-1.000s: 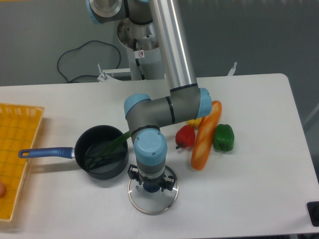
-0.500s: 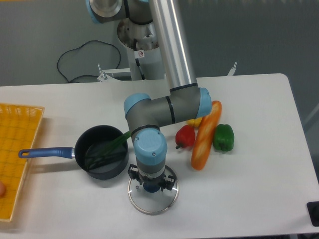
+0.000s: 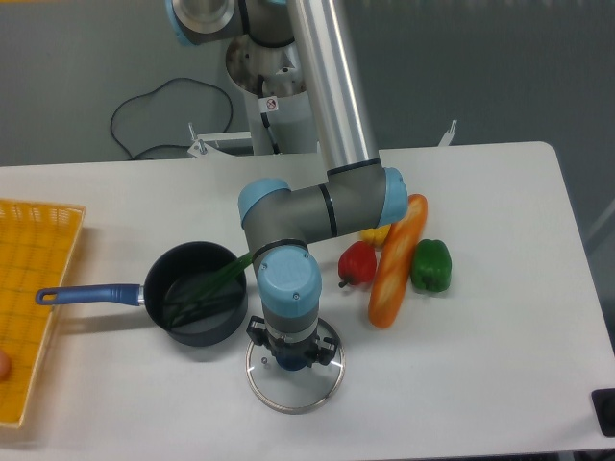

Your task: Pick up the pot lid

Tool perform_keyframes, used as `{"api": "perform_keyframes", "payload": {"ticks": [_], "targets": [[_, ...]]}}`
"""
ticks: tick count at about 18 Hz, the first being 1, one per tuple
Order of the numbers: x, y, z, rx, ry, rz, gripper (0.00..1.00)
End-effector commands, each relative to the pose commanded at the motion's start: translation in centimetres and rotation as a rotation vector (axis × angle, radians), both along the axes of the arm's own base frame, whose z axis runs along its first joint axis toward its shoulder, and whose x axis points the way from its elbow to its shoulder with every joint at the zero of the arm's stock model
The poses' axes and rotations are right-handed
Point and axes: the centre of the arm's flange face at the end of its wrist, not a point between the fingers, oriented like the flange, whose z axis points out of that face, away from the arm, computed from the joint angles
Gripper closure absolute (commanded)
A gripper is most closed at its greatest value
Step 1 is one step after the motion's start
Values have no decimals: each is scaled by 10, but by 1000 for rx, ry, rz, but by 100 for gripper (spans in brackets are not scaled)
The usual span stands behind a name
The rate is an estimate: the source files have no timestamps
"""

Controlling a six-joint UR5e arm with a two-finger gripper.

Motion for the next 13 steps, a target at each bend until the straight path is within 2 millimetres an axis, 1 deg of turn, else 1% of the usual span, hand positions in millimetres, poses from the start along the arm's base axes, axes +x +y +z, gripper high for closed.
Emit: {"api": "perform_keyframes", "payload": {"ticks": [5,10,13], "targets": [[0,-1,3,-1,5,0,56],[0,-3,17,8,14,-6,56],[-3,-7,25,15,21,-14,56]]}}
